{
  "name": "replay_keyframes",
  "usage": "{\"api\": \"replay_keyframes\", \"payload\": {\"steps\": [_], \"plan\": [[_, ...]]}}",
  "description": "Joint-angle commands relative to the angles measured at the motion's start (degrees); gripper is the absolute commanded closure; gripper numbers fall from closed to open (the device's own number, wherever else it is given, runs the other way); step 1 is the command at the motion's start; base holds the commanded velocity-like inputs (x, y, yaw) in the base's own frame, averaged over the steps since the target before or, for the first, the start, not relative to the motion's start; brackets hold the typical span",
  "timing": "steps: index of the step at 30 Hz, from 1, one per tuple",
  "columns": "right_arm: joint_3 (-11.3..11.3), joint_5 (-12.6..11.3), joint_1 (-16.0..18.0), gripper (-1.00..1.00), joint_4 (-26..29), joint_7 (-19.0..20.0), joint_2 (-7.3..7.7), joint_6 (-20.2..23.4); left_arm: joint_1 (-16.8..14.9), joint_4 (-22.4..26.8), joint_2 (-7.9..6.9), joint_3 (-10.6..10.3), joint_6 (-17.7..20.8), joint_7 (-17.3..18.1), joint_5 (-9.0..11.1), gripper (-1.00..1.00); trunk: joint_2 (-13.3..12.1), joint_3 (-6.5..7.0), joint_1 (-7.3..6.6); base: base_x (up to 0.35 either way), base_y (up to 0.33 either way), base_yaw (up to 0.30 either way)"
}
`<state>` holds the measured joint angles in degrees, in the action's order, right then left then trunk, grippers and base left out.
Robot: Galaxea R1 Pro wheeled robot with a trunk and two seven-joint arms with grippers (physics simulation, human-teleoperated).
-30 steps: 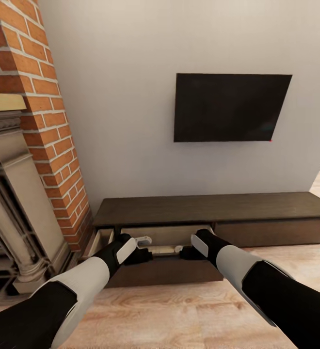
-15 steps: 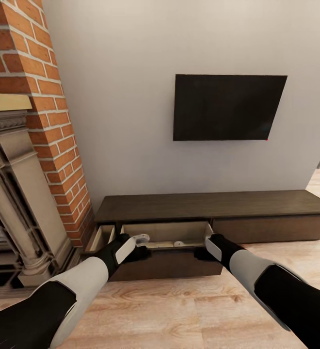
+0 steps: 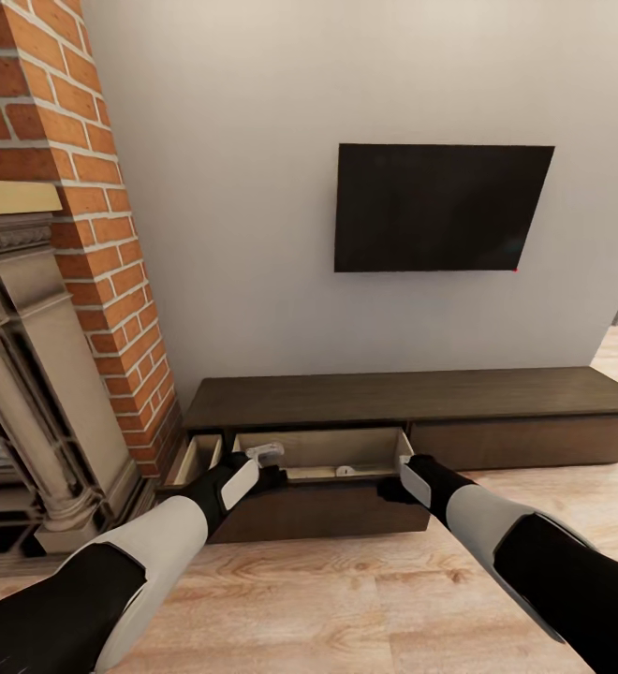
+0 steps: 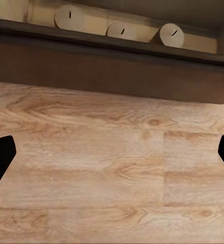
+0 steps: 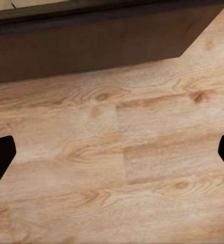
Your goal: Place each of the two pumpkins and all three candles from the living room inside a cabinet in the living room (use any cabinet), then make sure every cabinet is closed, and position the cauldron so it is next to a table in the living room.
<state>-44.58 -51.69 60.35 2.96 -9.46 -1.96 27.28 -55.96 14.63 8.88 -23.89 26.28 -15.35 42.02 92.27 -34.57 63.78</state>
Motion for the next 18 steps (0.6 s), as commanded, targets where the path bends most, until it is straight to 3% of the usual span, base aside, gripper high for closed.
{"api": "replay_keyframes", "payload": {"steps": [1, 4, 9, 12, 18], "plan": [[-0.42, -0.58, 0.0, -1.0, 0.15, -0.36, -0.01, 0.24, -0.03, 0.12, -0.02, -0.44, -1.02, -0.43, 0.61, -1.0, 0.03, -0.06, 0.0, 0.0, 0.0, 0.0], [-0.6, 0.5, -0.79, -1.0, 0.24, -0.21, -0.08, -0.13, -0.03, 0.12, -0.01, -0.45, -3.41, -0.39, 0.61, -1.0, 0.03, -0.06, 0.0, 0.0, 0.0, 0.0], [-0.67, 4.07, -3.01, -1.0, 0.28, 0.54, -0.22, -6.79, -0.01, 0.1, -0.02, -0.46, -5.81, -0.26, 0.6, -1.0, 0.03, -0.06, 0.0, 0.0, 0.0, 0.0], [-0.66, 9.4, -5.64, -1.0, 0.26, 2.68, -0.37, -16.76, 0.04, -0.75, -0.07, -0.46, -12.07, -0.15, 0.55, -1.0, 0.03, -0.06, 0.0, 0.0, 0.0, 0.0], [-0.64, 11.39, -8.51, -1.0, 0.27, 3.72, -0.47, -22.87, 0.06, -4.47, -0.09, -0.46, -19.29, 0.05, 0.53, -1.0, 0.03, -0.06, 0.0, 0.0, 0.0, 0.0]]}}
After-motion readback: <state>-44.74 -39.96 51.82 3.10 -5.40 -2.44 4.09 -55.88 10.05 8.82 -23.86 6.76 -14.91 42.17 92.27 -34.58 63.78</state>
